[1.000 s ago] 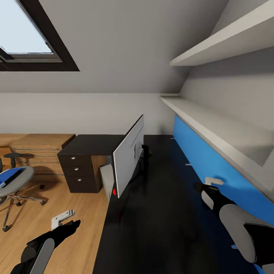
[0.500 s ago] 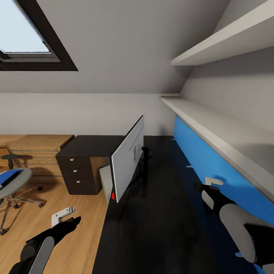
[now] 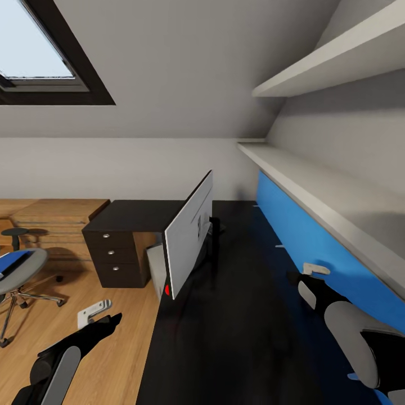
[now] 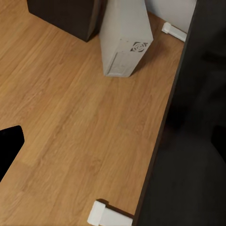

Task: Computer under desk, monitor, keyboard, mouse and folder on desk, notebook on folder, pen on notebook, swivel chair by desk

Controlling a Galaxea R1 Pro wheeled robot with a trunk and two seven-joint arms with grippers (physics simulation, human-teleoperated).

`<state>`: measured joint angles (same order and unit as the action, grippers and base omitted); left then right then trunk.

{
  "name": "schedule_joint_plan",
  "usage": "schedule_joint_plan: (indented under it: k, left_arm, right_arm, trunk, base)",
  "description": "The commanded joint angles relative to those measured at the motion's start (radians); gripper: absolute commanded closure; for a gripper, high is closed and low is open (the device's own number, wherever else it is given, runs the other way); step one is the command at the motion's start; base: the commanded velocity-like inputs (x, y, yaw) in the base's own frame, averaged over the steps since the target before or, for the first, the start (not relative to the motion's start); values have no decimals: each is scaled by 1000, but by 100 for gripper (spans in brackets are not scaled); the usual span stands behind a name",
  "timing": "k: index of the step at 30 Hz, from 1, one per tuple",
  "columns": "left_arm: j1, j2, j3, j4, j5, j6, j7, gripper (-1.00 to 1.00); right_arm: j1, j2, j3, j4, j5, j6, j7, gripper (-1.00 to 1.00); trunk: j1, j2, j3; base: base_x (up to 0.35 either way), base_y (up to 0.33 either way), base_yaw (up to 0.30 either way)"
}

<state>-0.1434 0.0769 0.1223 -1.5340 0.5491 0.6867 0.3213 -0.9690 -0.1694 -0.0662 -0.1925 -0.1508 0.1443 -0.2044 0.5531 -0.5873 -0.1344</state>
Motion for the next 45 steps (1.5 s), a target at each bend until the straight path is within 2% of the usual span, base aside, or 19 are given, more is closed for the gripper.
schedule_joint_plan:
  k: [1, 45]
  left_arm:
    - [-1, 0, 0, -1, 11, 3, 8, -100]
    - [-1, 1, 0, 5, 7, 1, 9, -100]
  right_arm:
    - [0, 0, -2, -2, -6, 5, -3, -100]
    - [0, -8, -1, -3, -4, 3, -1, -100]
  trunk:
    - [0, -2, -2]
    - [0, -2, -66]
  base:
    - [0, 0, 0]
    - [0, 0, 0]
